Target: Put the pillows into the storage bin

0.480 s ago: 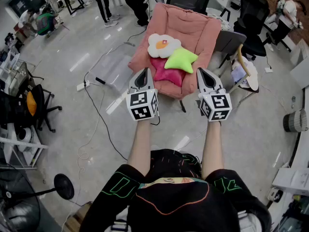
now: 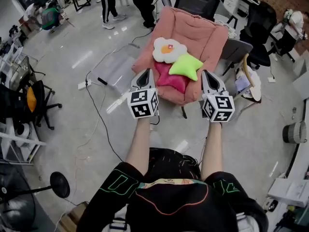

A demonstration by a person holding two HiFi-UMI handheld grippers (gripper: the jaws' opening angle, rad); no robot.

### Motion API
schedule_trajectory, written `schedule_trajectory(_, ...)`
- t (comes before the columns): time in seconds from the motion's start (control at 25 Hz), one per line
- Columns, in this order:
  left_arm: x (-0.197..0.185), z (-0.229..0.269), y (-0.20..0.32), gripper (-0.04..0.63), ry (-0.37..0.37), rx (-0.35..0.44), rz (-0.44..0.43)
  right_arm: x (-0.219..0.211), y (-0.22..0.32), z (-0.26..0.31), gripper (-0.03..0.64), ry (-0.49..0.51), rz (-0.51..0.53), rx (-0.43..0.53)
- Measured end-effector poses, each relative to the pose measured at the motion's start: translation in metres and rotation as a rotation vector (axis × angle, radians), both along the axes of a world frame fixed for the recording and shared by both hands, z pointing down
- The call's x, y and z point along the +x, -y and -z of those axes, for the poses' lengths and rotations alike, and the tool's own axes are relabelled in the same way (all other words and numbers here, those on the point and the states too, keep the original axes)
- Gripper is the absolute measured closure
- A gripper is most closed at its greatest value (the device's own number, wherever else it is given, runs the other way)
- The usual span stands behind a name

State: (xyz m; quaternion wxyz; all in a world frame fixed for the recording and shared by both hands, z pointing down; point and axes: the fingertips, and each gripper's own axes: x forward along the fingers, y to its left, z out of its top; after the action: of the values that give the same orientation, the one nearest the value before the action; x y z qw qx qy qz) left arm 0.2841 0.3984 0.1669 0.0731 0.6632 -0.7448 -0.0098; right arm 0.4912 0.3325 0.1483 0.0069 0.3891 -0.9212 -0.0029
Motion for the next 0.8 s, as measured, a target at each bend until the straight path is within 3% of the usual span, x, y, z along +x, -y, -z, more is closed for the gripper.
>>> schedule_trajectory(0.4, -0.057, -0.066, 0.126, 0.598, -0.124, -0.056, -0.040, -0.043, 0.111, -0.046, 0.621, -0.068, -0.054, -0.062)
schedule_trajectory(0.8, -0.171, -0.140, 0.262, 0.598, -0.237, -0.246, -0.084, -0.186, 0.252, -0.090, 0.621, -0.123, -0.066, -0.205)
